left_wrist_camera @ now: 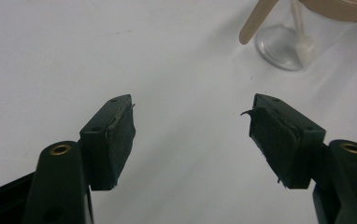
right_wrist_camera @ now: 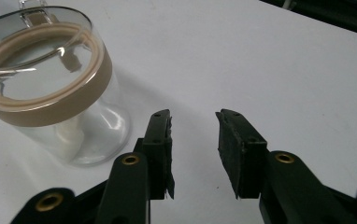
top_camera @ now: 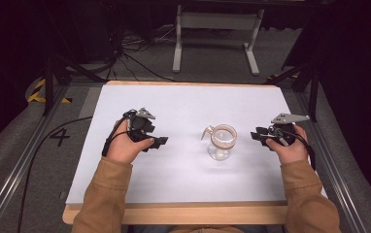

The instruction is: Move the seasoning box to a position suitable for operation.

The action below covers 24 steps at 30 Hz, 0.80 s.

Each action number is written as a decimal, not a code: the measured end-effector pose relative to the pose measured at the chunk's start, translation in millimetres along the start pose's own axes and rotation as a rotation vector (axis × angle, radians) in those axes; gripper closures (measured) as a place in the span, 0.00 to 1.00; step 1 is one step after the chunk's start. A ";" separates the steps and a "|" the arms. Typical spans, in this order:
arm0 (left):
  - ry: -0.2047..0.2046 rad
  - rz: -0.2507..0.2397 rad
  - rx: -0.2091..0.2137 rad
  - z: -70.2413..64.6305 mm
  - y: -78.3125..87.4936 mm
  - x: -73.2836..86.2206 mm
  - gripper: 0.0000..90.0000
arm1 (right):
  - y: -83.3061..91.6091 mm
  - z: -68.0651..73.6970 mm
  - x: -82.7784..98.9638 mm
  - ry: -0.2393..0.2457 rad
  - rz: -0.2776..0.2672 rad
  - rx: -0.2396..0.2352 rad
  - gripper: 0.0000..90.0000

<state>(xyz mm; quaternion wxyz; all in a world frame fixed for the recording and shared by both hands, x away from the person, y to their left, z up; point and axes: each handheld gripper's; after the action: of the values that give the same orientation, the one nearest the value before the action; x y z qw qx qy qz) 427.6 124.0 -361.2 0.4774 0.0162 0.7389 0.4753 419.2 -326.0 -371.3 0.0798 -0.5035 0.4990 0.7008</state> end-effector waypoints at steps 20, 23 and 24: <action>-0.018 -0.004 0.018 -9.0 6.3 6.0 0.35 | -8.6 11.9 -9.8 0.086 -0.117 -0.099 0.97; -0.021 -0.004 0.017 -9.7 7.7 8.9 0.35 | -18.9 11.4 -9.3 0.080 -0.094 -0.118 0.98; -0.023 0.002 0.012 -9.5 9.0 10.1 0.35 | -22.6 11.0 -9.1 0.077 -0.087 -0.125 0.98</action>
<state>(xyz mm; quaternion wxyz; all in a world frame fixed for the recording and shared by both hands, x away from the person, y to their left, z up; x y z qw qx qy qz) 411.4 127.1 -360.8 0.4853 0.0252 0.7362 0.4711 430.6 -302.9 -378.2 0.0594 -0.5555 0.4346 0.7064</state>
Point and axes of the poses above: each handheld gripper's, and its own axes: y roughly backward along the jaws, x roughly out of its underside, z roughly to its left, and after that the axes turned 2 degrees about -x, right-handed
